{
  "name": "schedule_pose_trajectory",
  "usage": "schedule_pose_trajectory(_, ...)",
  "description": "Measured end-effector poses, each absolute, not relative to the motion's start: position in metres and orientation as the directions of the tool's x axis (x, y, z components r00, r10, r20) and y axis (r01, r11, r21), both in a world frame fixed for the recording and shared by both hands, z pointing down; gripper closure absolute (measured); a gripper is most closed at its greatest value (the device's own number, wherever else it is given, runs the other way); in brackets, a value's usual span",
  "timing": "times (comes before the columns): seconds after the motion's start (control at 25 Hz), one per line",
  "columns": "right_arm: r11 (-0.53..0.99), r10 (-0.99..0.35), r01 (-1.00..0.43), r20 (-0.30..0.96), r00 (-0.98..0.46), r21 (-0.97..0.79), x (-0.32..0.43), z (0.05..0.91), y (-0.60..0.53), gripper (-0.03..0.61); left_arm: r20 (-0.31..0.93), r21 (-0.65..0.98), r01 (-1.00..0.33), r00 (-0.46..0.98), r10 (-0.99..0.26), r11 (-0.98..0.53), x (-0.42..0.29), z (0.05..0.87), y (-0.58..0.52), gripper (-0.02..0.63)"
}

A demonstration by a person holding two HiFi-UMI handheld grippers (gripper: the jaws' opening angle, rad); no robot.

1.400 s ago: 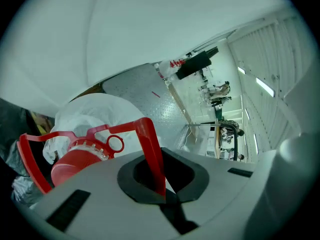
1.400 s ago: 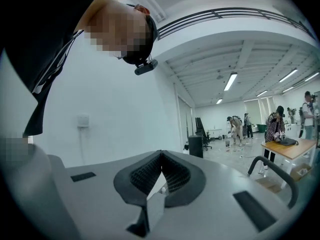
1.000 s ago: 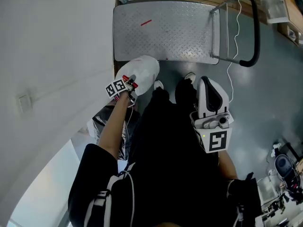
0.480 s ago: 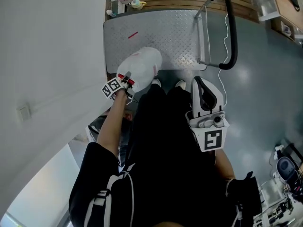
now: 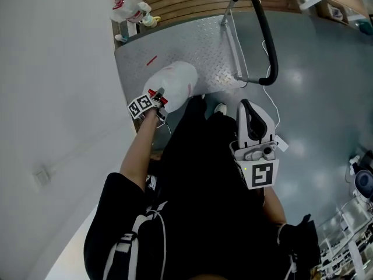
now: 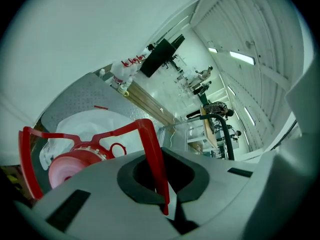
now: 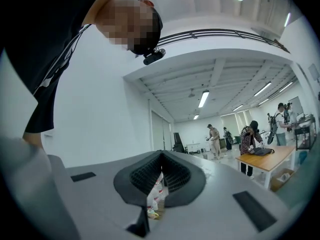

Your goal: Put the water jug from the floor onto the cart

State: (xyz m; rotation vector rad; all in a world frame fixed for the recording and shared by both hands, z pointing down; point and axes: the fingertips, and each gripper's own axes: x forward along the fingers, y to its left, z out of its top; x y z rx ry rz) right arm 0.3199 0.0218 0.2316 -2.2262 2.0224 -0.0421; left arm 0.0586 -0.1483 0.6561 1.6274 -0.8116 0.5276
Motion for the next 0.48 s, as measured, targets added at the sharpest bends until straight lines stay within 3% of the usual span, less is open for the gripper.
schedule_pose_trajectory(0.48,-0.259,-0.965,-0.965,0.050,0.257,-0.039,0.313,0.248,-0.028,0.565,0.739,0.661,-0.734,0.673,-0.034,-0.159,0.124,0.717,-0.195,0.597)
